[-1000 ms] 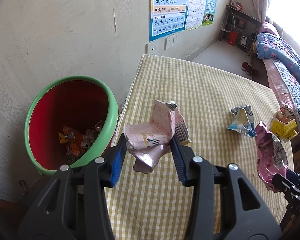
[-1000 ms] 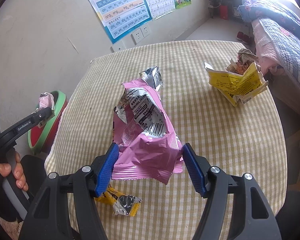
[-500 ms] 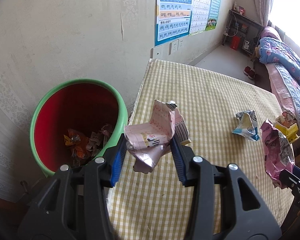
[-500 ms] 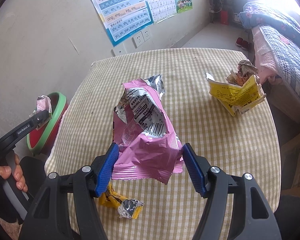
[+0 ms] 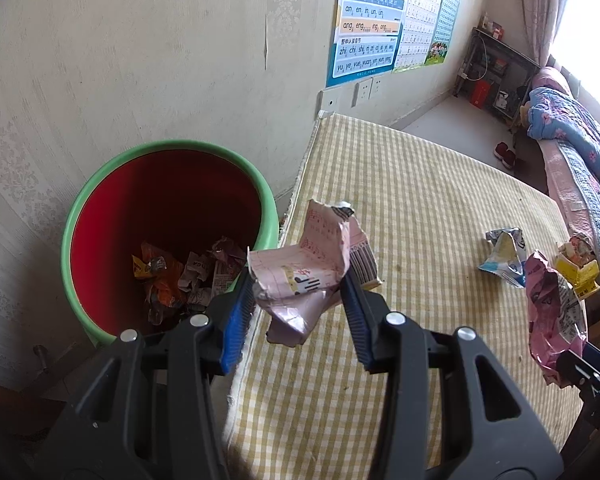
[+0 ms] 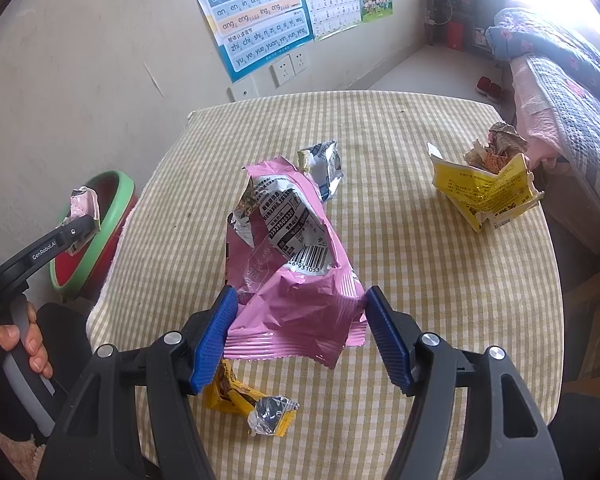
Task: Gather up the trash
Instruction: 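Carry the pink-white wrapper and large pink bag over the bin with both grippers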
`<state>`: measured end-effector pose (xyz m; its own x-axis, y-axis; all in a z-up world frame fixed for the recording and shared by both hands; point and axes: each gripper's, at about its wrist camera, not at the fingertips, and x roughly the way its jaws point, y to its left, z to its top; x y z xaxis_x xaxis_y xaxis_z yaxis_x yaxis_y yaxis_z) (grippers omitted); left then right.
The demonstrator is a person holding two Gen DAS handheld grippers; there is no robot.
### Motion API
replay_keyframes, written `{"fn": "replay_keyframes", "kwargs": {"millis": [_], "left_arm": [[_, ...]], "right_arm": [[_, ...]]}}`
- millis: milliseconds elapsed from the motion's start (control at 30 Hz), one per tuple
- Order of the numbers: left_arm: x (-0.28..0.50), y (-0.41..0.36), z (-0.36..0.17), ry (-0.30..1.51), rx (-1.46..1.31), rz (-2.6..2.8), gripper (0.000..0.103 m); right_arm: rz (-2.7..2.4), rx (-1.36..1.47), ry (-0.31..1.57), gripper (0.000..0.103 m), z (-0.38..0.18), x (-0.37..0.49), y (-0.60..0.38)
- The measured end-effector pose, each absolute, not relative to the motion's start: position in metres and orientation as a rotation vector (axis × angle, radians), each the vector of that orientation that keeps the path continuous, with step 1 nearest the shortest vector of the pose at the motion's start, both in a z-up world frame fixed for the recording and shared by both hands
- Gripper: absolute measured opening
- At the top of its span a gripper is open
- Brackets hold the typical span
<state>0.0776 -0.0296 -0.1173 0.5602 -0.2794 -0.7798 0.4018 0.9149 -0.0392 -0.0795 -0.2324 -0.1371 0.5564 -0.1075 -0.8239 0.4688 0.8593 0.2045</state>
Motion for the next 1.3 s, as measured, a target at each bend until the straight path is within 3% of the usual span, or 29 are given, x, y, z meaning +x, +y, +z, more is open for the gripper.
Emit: {"fn": "replay_keyframes", "kwargs": {"millis": [567,1300], "left_arm": [[0.077,-0.02,-0.096,0.823,0.203,-0.35,0.042],[0.099,0.028,-0.084,0.797,0.155,-0.229,0.042]], "right_arm": [[-0.296,0.427,0.872,0.064,-0.12,-0.075,-0.218],[-0.09,0.357,0.878,0.064,-0.102,0.001,-0.153]]}}
